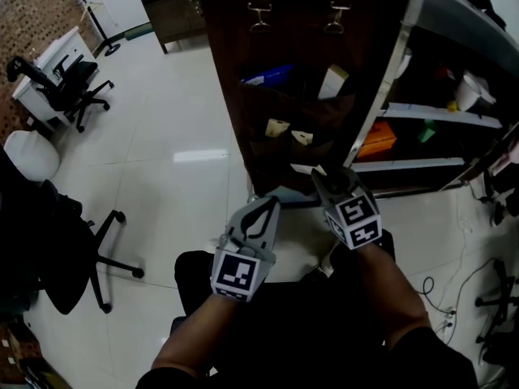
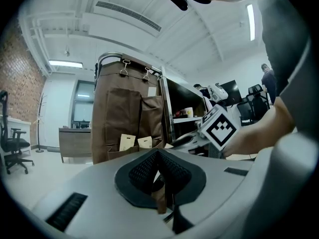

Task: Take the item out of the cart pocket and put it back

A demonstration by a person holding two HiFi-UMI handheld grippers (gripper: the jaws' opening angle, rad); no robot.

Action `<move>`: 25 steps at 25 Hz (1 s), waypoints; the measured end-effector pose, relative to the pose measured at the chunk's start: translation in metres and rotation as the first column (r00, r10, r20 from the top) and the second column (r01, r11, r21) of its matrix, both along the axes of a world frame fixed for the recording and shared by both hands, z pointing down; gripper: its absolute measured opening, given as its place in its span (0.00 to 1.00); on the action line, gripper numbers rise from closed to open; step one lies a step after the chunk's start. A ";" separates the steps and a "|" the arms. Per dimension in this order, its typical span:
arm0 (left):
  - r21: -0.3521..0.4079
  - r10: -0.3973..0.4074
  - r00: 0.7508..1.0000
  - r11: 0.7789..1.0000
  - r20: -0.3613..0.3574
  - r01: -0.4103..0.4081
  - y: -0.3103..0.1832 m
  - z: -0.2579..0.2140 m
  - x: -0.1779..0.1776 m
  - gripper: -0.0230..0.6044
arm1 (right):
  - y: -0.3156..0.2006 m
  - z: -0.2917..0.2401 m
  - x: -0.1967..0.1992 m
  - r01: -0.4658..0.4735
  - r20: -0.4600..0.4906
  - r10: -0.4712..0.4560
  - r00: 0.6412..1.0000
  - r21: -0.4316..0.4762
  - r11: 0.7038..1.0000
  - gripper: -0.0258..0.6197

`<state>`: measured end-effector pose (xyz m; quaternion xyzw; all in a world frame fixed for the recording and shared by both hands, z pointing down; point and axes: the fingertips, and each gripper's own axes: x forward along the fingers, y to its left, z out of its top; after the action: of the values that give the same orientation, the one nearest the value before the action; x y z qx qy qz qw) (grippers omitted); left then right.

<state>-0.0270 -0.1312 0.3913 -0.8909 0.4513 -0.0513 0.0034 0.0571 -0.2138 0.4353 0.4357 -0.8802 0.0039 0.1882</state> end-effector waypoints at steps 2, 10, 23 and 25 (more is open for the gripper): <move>-0.005 0.000 1.000 1.000 -0.009 0.000 0.000 -0.001 0.001 0.04 | 0.018 -0.027 0.004 -0.004 0.043 0.003 0.999 0.017 1.000 0.16; 0.013 0.010 1.000 1.000 -0.021 -0.010 0.003 -0.007 0.002 0.04 | 0.091 -0.069 0.014 0.022 0.102 -0.023 0.994 0.015 1.000 0.16; 0.015 0.030 0.999 0.999 -0.013 -0.030 0.009 -0.007 0.005 0.04 | 0.104 -0.030 0.004 0.046 0.097 -0.040 0.994 -0.061 0.997 0.16; 0.014 0.032 0.999 0.999 -0.015 -0.031 0.009 -0.007 0.005 0.04 | 0.102 -0.029 0.005 0.042 0.099 -0.037 0.994 -0.051 0.998 0.16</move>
<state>-0.0216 -0.1222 0.3839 -0.8982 0.4376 -0.0414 0.0072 0.0624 -0.1118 0.4065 0.4123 -0.8964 0.0448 0.1565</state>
